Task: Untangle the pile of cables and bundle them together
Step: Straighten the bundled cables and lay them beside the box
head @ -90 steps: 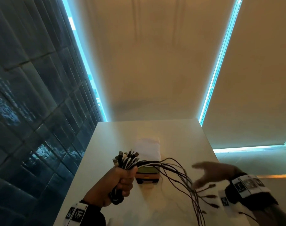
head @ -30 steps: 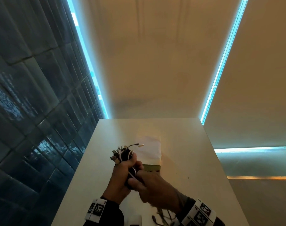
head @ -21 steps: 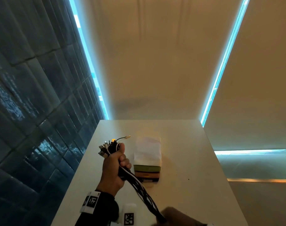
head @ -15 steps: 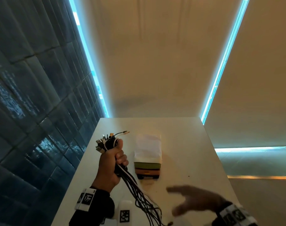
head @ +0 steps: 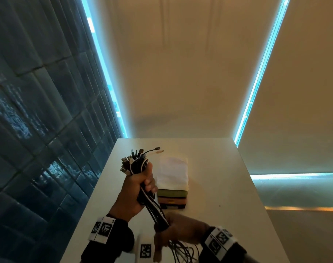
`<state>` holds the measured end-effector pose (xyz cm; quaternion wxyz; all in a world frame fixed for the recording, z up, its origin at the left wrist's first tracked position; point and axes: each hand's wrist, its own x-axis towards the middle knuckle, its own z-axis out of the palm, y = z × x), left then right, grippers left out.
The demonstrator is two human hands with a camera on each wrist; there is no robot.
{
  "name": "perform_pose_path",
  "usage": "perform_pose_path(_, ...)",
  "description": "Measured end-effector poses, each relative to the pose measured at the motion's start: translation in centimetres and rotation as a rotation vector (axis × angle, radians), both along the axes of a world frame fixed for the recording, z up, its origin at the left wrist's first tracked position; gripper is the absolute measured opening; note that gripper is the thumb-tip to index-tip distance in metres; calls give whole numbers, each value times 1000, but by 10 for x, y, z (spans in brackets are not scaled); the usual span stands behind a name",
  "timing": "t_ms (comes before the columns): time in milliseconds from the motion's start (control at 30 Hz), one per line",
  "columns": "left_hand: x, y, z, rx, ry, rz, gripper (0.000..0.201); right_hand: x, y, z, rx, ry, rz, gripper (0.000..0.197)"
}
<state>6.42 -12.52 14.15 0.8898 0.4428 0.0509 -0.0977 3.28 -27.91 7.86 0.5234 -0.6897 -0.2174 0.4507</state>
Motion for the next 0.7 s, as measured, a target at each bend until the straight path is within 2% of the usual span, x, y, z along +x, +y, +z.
perform_pose_path(67, -3, 6, -2, -21, 3, -28, 28, -6, -4, -3, -60, 60, 56, 30)
perform_pose_path(133, -6, 14, -4, -80, 13, -94, 28, -9, -18, -3, -141, 71, 110, 32)
perform_pose_path(233, -12, 26, -10, -69, 16, -247, 40, -5, -49, -1, -217, 149, 82, 34)
perform_pose_path(300, -18, 29, -13, 29, 30, -327, 41, 4, -73, -3, -143, 202, -49, 32)
perform_pose_path(367, -23, 26, -15, 110, 43, -388, 35, 16, -91, 4, 15, 226, -152, 33)
perform_pose_path(467, -28, 18, -15, 193, 41, -477, 28, 35, -103, 22, 217, 236, -207, 39)
perform_pose_path(600, -31, 8, -9, 213, 7, -531, 23, 57, -106, 49, 304, 165, -172, 33)
perform_pose_path(700, -35, 0, -6, 167, 19, -512, 20, 67, -100, 59, 177, 12, -204, 29)
